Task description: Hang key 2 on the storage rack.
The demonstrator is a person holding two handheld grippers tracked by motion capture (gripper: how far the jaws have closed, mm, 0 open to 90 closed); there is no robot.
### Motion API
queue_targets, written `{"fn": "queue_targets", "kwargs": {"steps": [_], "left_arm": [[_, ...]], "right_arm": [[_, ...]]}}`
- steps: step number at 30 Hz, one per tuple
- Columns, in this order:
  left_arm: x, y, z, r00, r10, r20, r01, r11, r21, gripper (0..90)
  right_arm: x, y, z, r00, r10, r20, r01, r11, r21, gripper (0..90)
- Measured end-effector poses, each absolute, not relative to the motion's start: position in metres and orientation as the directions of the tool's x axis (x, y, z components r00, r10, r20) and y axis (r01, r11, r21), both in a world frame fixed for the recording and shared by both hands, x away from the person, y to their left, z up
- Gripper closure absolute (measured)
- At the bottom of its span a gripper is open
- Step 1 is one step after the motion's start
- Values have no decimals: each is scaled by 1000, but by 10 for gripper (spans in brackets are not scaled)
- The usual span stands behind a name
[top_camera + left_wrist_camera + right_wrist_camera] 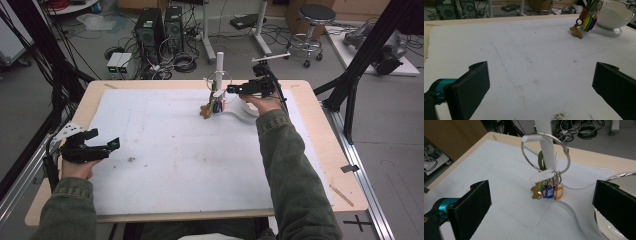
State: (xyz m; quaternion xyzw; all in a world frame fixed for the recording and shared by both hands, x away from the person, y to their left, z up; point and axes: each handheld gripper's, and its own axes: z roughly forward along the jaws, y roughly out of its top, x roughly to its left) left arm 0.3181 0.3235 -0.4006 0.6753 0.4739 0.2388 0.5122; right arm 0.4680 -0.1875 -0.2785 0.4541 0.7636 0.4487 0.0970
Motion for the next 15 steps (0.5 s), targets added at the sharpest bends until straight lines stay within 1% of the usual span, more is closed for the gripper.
{"fn": "queue_targets", "kwargs": {"steps": [9, 15], "left_arm": [[319, 324, -401, 436, 885, -163, 397, -27, 917, 17], [319, 324, -401, 434, 885, -167, 402, -24, 915, 17]], "right_arm": [[455, -195, -288, -573, 773, 273, 613, 183, 769, 11], [442, -198, -292, -589, 769, 249, 591, 200, 782, 11]]}}
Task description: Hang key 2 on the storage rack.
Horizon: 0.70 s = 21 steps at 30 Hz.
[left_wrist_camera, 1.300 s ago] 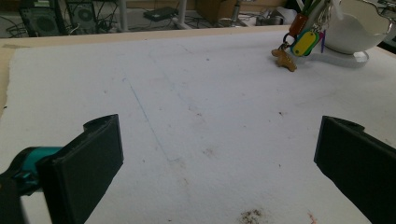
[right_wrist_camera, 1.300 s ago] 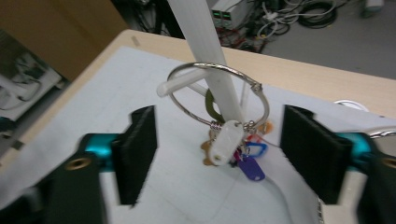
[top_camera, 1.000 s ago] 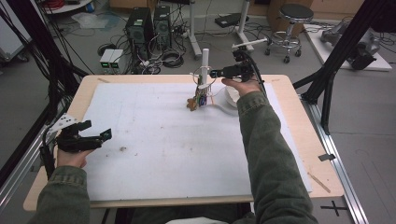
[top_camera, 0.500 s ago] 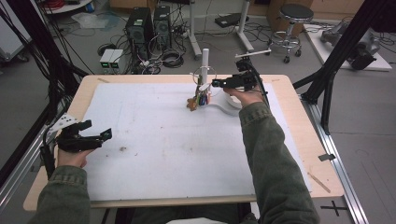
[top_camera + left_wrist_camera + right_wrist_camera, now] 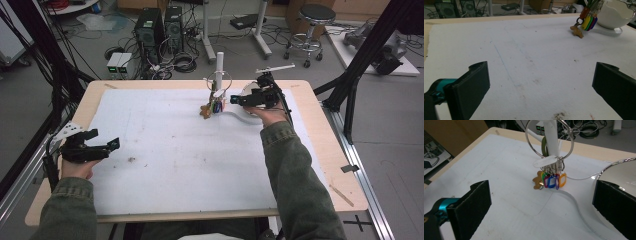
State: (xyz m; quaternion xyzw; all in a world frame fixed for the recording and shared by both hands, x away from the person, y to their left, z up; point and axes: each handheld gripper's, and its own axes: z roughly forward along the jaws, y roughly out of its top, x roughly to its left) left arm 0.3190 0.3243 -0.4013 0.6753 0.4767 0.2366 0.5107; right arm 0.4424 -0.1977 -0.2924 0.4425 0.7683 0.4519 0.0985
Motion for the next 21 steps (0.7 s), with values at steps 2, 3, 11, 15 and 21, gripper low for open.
{"fn": "queue_targets", "kwargs": {"steps": [2, 3, 11, 15, 21], "left_arm": [[319, 325, -401, 433, 886, -167, 404, -25, 914, 18], [319, 324, -401, 432, 886, -167, 404, -25, 914, 17], [319, 325, -401, 431, 887, -165, 405, -26, 914, 17], [319, 326, -402, 429, 888, -165, 405, -26, 914, 17], [319, 325, -402, 430, 888, -163, 404, -28, 914, 17]], "right_arm": [[441, -198, -293, -589, 770, 246, 589, 201, 782, 11], [438, -198, -295, -592, 766, 249, 590, 201, 782, 11], [428, -207, -304, -587, 771, 245, 573, 183, 798, 11], [422, -212, -312, -580, 778, 241, 572, 178, 800, 11], [413, -220, -325, -569, 786, 240, 572, 169, 803, 11]]}}
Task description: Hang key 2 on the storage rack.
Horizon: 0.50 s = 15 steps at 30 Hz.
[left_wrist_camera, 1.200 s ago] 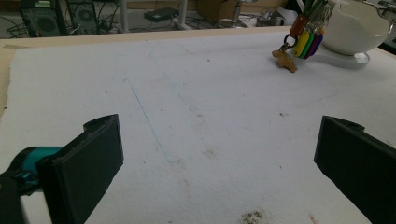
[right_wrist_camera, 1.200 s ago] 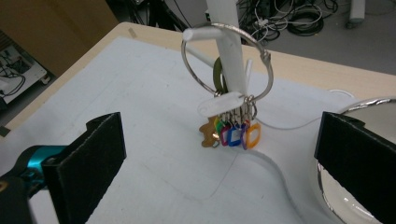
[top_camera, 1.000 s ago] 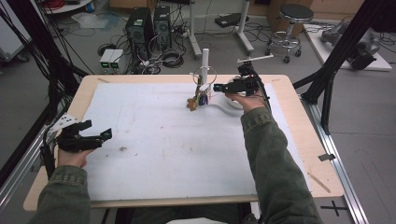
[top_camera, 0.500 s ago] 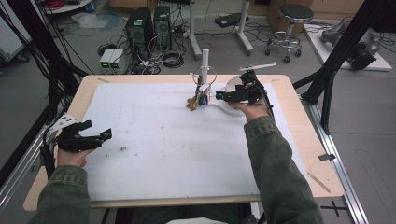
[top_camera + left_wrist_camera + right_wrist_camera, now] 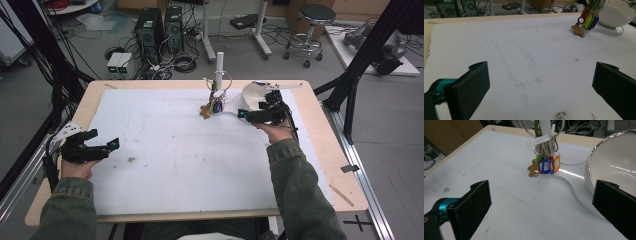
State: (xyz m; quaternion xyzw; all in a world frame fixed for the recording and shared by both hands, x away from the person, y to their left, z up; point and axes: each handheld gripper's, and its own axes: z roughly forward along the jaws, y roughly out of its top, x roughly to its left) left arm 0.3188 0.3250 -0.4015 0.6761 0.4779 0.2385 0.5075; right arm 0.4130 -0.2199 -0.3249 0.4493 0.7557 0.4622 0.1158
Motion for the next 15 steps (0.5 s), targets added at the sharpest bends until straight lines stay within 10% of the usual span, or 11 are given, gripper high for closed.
{"fn": "queue_targets", "kwargs": {"steps": [15], "left_arm": [[318, 325, -401, 428, 889, -161, 405, -30, 914, 17]], "right_arm": [[393, -232, -347, -555, 812, 178, 528, 178, 831, 11]]}}
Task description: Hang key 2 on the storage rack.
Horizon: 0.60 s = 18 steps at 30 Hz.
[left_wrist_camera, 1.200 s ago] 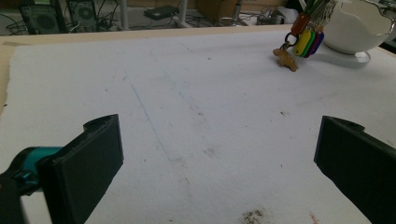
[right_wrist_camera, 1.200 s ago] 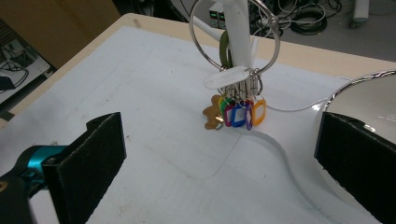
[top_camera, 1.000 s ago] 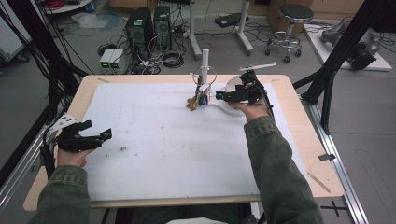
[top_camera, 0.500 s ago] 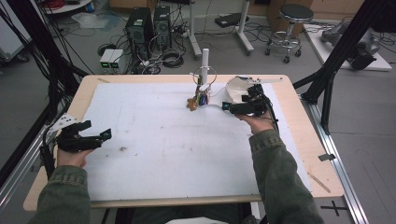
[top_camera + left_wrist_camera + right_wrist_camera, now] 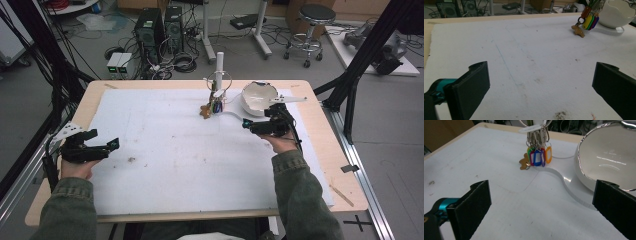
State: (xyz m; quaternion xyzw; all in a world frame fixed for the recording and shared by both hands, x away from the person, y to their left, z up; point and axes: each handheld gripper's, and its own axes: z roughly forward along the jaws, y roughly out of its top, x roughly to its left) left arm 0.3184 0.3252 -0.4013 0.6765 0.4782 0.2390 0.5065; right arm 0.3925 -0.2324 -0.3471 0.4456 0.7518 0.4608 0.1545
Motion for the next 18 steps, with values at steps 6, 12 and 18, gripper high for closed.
{"fn": "queue_targets", "kwargs": {"steps": [6, 12, 18], "left_arm": [[318, 325, -401, 427, 890, -161, 405, -29, 914, 17], [318, 326, -401, 425, 890, -162, 405, -27, 914, 17], [318, 326, -402, 423, 891, -163, 408, -27, 913, 17]], "right_arm": [[382, -236, -358, -544, 826, 145, 465, 154, 872, 10], [375, -240, -364, -530, 838, 129, 450, 149, 881, 10], [366, -247, -373, -524, 844, 115, 431, 146, 891, 10]]}}
